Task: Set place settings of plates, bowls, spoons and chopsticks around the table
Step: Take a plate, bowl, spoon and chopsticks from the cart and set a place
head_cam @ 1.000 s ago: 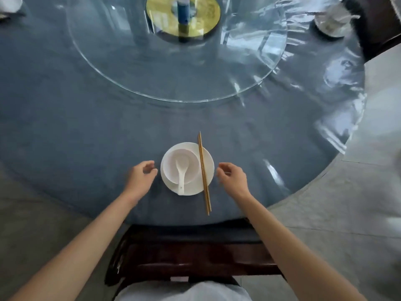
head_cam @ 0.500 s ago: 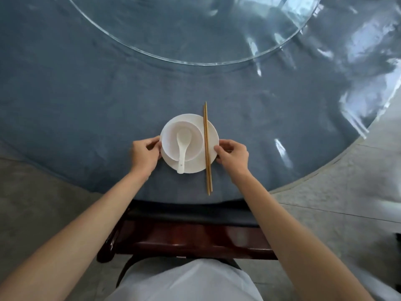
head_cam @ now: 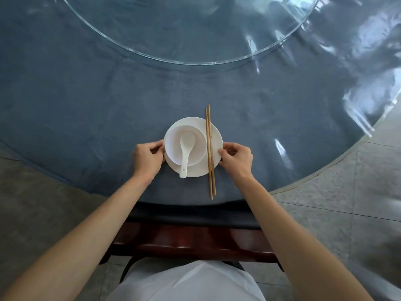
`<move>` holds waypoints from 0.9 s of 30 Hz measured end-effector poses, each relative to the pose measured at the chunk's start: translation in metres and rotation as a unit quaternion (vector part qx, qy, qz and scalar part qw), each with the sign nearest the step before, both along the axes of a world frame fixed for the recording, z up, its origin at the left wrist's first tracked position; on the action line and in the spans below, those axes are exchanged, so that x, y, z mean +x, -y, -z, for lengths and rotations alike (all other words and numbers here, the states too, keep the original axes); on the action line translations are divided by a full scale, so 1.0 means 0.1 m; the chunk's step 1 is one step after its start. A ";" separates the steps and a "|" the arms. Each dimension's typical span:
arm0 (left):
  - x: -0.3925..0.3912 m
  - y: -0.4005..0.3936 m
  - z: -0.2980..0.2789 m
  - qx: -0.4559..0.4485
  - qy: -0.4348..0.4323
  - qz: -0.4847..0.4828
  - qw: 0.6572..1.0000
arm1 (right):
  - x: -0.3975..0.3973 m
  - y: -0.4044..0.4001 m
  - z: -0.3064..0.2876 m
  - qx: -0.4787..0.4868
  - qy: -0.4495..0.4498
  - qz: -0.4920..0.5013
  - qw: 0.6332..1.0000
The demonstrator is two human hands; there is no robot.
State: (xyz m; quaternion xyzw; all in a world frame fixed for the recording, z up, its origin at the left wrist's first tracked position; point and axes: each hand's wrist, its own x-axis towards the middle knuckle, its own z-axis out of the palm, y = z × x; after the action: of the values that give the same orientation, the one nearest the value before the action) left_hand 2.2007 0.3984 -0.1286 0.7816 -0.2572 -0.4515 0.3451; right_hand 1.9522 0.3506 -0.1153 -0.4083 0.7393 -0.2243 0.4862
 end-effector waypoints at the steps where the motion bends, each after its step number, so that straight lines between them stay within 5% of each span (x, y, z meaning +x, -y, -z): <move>1: -0.03 0.00 0.00 0.000 -0.002 -0.002 1.000 | -0.03 0.00 0.00 0.002 -0.001 0.000 1.000; 14: -0.23 0.02 -0.06 0.017 -0.005 0.002 1.000 | -0.25 -0.06 -0.03 -0.009 0.010 0.004 1.000; 21: -0.31 -0.06 -0.35 0.009 0.066 0.060 0.996 | -0.10 -0.24 -0.21 -0.138 -0.111 -0.072 0.982; 27: -0.44 -0.15 -0.57 -0.015 0.092 0.056 0.994 | 0.09 -0.38 -0.19 -0.123 -0.138 -0.145 0.972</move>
State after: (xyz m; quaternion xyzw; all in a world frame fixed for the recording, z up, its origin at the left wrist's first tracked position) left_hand 2.1562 0.4134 -0.0715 0.7989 -0.3385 -0.3921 0.3058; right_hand 1.9607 0.3886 -0.0959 -0.5946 0.6990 -0.1823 0.3530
